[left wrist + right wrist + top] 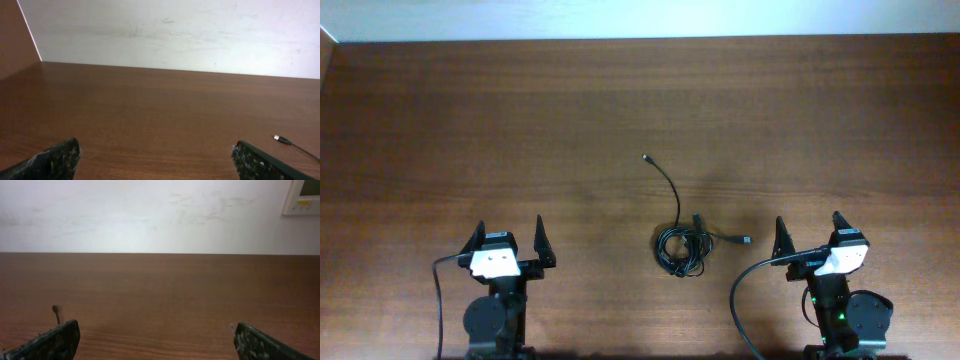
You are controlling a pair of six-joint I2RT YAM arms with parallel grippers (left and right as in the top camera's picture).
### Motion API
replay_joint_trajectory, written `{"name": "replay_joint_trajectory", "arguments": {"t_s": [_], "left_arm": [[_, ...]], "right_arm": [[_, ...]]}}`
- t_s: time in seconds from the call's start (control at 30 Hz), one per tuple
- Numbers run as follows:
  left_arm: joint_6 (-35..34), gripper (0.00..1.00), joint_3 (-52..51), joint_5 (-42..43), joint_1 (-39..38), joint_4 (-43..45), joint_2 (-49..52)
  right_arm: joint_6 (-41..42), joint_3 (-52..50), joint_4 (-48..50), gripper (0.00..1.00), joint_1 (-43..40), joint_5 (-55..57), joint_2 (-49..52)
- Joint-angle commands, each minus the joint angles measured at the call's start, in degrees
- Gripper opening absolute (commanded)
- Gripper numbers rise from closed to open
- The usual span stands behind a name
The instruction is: Untangle cables
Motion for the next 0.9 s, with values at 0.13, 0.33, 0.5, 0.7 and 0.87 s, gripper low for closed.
{"name": "replay_joint_trajectory", "arguments": {"t_s": [0.13,0.33,0.5,0.7,0.87], "left_arm": [[0.87,0.99,-0.28,-0.42,0.33,-0.02,-0.39],[0.87,0.99,-0.28,-0.42,0.33,-0.02,-0.39],[0.87,0.99,0.85,-0.42,0.33,-0.11,-0.39],[0.87,0.99,2.47,-0.42,0.33,-0.31,-0.39],[0.87,0.99,2.62,-0.42,0.33,-0.31,-0.39]], "right_arm": [[-0.44,-0.28,-0.26,0.98,0.39,0.28,-0.44],[-0.44,-0.28,-0.26,0.98,0.39,0.28,-0.44],[-0.44,-0.28,-0.26,0.98,0.39,0.31,-0.44],[-0.44,-0.28,-0.26,0.99,0.39,0.28,-0.44],[-0.44,-0.28,-0.26,0.98,0.39,0.28,-0.44]]}}
